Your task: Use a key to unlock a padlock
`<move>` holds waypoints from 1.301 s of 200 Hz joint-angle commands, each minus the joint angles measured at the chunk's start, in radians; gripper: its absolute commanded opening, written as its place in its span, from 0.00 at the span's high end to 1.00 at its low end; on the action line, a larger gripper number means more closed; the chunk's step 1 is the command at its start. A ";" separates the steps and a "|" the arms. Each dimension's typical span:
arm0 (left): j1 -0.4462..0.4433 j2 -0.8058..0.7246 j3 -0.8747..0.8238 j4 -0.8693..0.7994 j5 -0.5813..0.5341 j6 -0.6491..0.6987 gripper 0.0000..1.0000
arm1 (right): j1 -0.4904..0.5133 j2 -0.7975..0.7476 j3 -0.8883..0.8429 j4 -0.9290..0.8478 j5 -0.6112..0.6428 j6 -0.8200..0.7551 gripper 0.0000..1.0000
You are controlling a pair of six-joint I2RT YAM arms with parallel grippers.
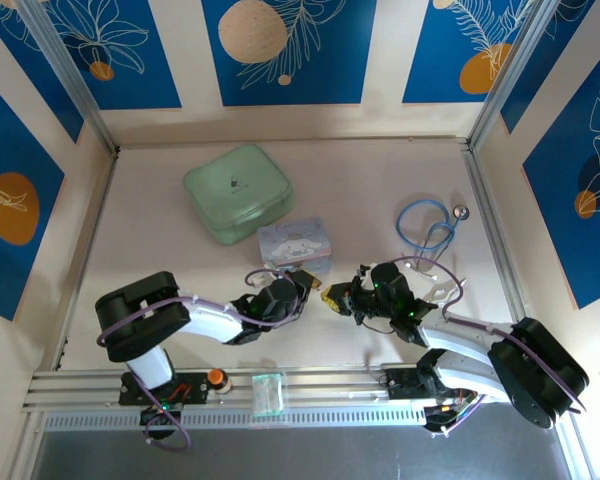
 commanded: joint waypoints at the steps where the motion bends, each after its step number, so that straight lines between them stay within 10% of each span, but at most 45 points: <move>1: -0.004 -0.024 0.028 0.058 0.029 0.007 0.99 | -0.015 0.003 0.014 0.011 -0.004 -0.010 1.00; 260: -0.009 0.006 0.051 0.039 0.015 0.030 1.00 | -0.012 -0.020 0.015 -0.004 0.008 -0.028 1.00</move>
